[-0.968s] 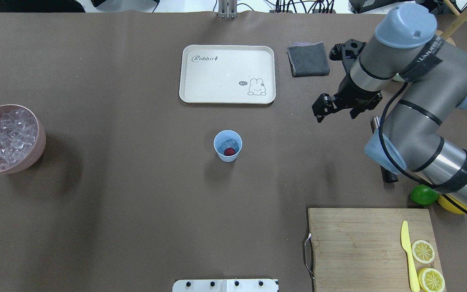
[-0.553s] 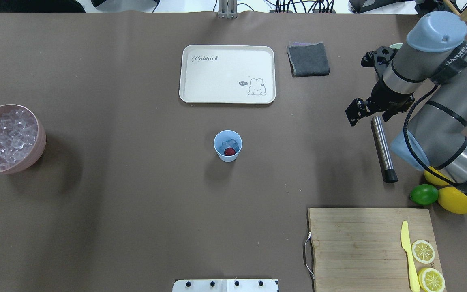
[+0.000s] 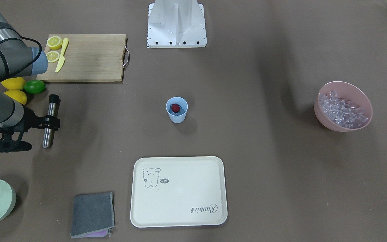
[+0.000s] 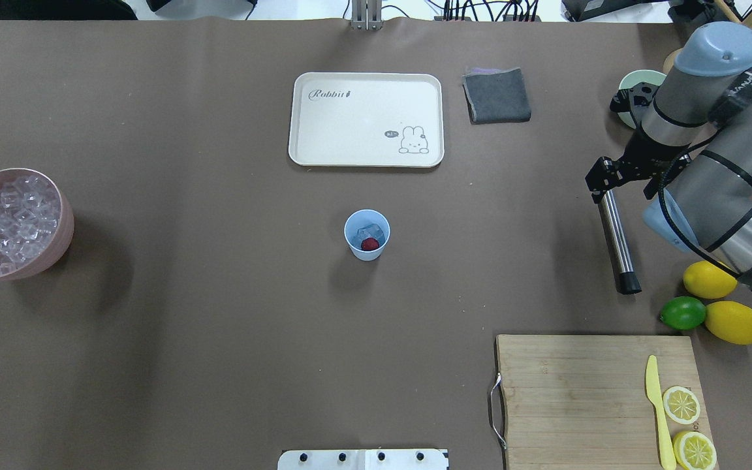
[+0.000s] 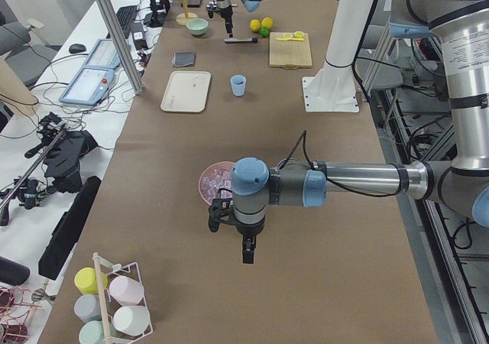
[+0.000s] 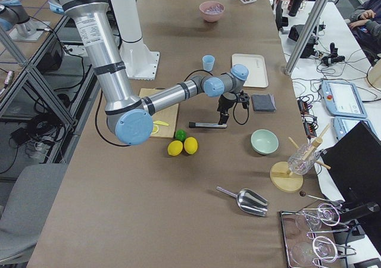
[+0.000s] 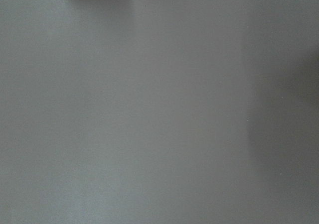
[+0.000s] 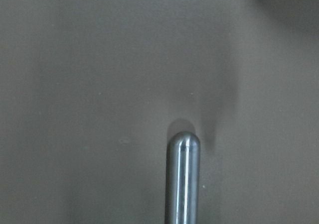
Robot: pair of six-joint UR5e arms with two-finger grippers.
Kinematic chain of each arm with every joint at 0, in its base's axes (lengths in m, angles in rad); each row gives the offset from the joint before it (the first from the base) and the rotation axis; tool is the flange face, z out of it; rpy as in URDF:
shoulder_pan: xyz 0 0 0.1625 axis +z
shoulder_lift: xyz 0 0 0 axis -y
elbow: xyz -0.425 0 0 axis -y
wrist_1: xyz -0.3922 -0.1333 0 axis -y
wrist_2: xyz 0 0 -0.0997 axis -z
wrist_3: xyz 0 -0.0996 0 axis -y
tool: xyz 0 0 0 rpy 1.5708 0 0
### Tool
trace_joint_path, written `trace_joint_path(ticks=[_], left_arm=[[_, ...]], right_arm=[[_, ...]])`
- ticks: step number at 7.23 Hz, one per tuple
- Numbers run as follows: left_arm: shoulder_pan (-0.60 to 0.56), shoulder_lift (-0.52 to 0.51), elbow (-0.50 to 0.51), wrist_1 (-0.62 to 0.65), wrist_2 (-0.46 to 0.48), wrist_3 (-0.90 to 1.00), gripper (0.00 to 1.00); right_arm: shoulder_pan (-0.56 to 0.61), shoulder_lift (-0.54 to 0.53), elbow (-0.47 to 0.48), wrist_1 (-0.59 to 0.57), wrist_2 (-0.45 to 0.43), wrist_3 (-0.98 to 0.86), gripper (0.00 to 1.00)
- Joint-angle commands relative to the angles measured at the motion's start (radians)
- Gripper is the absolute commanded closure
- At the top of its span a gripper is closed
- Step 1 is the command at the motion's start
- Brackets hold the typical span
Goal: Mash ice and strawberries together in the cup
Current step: 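Lower the right gripper onto the muddler top, grasp and lift it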
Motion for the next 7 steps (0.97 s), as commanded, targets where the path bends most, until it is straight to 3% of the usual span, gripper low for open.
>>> trace_joint_path(ticks=[1,3,6,7], left_arm=[[-0.006,0.001,0.010,0.000,0.003,0.000,0.01],[-0.006,0.001,0.011,0.000,0.006,0.001,0.01],[-0.006,0.001,0.022,-0.002,0.006,0.001,0.01],[-0.006,0.001,0.025,-0.005,0.006,0.003,0.01]], right_arm=[[0.004,0.004,-0.044,0.000,0.009,0.010,0.00],[-0.039,0.006,-0.044,0.002,0.019,0.051,0.03],[-0.059,0.000,-0.047,0.017,0.020,0.055,0.25],[-0.058,-0.002,-0.066,0.049,0.020,0.055,0.25]])
